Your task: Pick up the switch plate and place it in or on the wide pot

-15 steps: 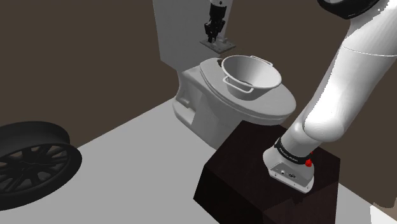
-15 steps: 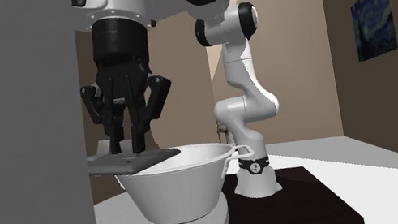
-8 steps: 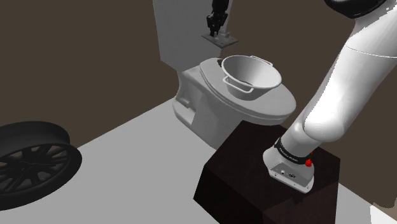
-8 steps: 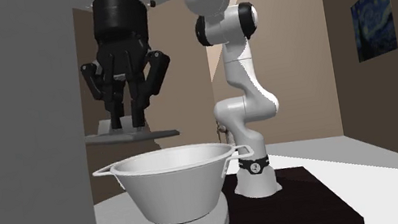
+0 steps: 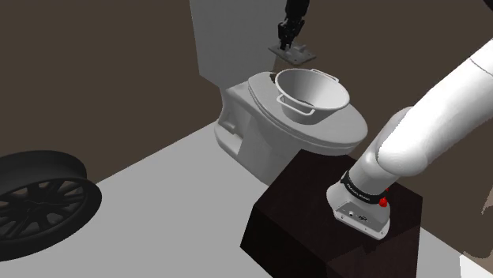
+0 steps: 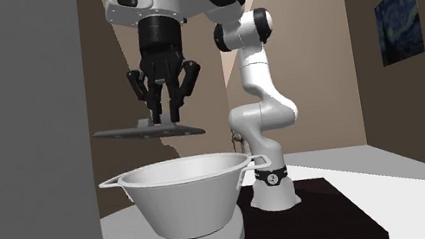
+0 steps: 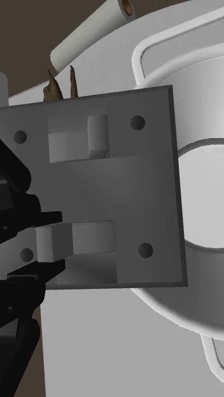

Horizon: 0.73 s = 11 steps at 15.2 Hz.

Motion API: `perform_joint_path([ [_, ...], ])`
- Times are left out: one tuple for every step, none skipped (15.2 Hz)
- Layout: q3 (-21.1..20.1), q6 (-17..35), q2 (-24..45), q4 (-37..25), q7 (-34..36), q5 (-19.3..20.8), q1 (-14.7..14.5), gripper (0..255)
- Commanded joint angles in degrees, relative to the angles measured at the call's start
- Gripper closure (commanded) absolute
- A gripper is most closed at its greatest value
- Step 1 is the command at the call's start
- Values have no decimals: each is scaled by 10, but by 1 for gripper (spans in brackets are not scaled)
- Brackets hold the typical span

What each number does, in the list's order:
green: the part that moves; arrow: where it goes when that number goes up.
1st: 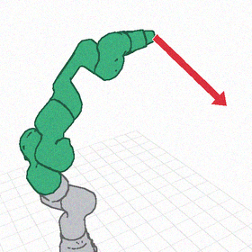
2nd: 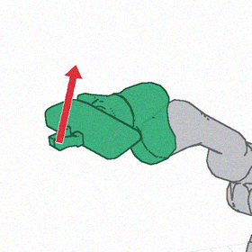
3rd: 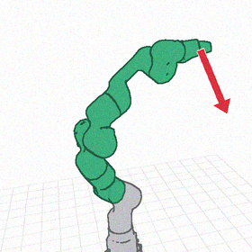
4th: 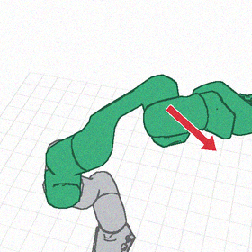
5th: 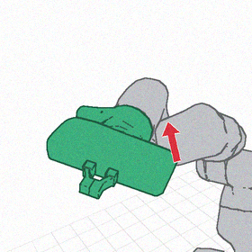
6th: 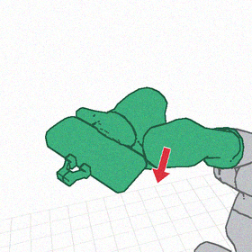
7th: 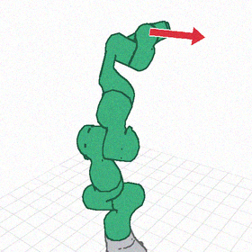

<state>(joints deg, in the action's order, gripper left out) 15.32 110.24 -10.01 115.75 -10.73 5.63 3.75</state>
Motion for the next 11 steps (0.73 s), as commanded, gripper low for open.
perform_joint_path([
  [1,4,-46,49,1,13,5,255],
  [0,2,-69,69,2,19,8,255],
  [-1,0,-92,89,2,24,11,255],
  [-1,-4,-115,109,2,30,14,255],
  [-2,-8,-139,127,3,35,18,255],
  [-3,-13,-162,145,2,41,22,255],
  [-3,-19,-185,163,2,46,26,255],
  [-4,-25,-209,179,1,50,30,255],
  [-5,-32,-233,196,-1,55,35,255],
  [-5,-33,-235,197,-1,55,36,255],
  [-4,-26,-235,205,0,56,36,255],
])
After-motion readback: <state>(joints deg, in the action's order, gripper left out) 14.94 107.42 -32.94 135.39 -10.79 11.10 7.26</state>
